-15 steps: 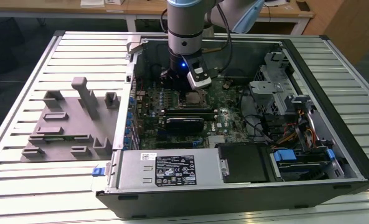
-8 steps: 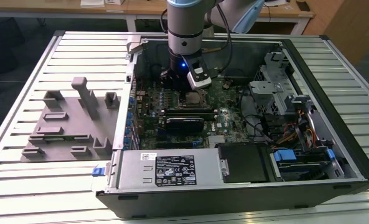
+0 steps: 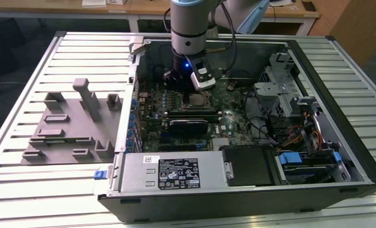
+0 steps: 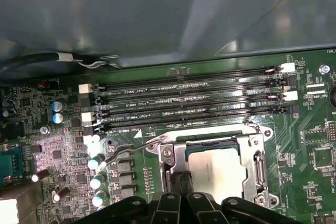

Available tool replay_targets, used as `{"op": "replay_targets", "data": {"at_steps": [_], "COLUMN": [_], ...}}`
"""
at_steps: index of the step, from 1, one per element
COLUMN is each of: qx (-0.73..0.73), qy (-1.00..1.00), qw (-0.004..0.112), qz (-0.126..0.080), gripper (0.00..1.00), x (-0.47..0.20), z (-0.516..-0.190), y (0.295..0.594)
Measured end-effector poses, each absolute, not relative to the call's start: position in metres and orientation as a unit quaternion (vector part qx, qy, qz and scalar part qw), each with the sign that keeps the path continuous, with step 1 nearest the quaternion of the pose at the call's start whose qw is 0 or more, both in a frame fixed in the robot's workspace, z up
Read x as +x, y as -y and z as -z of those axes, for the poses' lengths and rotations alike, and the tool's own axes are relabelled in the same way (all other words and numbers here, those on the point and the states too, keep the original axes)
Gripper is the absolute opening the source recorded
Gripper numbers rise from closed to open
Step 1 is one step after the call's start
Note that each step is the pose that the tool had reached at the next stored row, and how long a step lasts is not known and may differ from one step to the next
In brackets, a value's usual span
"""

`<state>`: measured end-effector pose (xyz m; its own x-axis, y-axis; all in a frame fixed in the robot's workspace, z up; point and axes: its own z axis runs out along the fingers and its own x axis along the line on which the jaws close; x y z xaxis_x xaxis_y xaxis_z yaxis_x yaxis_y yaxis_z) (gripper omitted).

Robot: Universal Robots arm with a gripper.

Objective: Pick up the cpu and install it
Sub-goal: 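Close the cpu cover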

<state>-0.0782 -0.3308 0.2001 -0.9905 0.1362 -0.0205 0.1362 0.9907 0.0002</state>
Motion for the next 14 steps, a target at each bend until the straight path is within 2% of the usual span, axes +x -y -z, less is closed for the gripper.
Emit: {"op": "replay_targets", "data": {"at_steps": [14], "qx": [0.068], "qy": [-0.998], "qw": [0.010], "qz": [0.001], "gripper": [0.11], "x": [-0.078], "z": [-0.218], "y": [0.331]}}
